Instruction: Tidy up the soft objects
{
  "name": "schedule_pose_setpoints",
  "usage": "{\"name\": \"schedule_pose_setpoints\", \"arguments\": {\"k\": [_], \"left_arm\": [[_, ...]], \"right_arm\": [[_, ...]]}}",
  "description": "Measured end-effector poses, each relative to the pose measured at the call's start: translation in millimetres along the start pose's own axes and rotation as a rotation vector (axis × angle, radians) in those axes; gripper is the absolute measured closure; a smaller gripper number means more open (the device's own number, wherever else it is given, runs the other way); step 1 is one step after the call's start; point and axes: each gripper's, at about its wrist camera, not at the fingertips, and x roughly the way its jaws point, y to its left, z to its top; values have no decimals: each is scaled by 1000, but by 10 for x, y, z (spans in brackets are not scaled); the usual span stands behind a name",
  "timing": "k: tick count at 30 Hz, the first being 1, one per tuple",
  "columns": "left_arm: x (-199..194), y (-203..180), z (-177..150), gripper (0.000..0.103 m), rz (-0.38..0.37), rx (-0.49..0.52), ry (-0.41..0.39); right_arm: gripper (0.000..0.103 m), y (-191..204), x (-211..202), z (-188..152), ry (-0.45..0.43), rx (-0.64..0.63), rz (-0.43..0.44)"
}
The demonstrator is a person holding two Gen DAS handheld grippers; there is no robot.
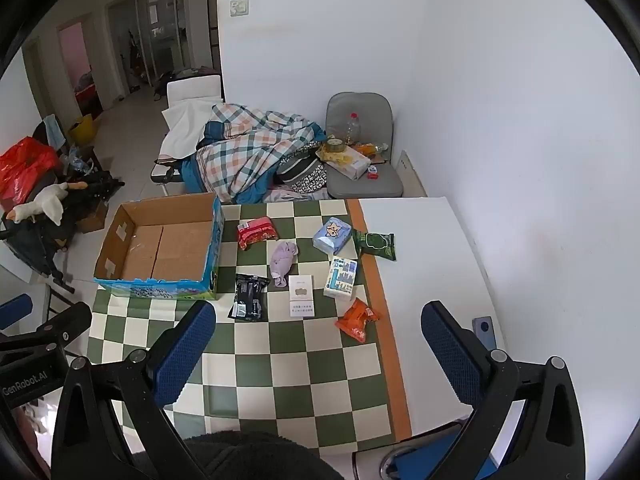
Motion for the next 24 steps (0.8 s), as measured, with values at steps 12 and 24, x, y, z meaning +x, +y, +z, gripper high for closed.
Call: {"name": "schedule_pose_setpoints", "arguments": {"k": [12, 24], "left_arm": [[106, -76, -4, 0, 15, -1, 30], [102, 7, -40, 0, -2, -6, 27]], "right_arm": [[0, 16, 10, -14, 1, -8, -4], [0, 33, 31, -3, 2, -14, -9]]}}
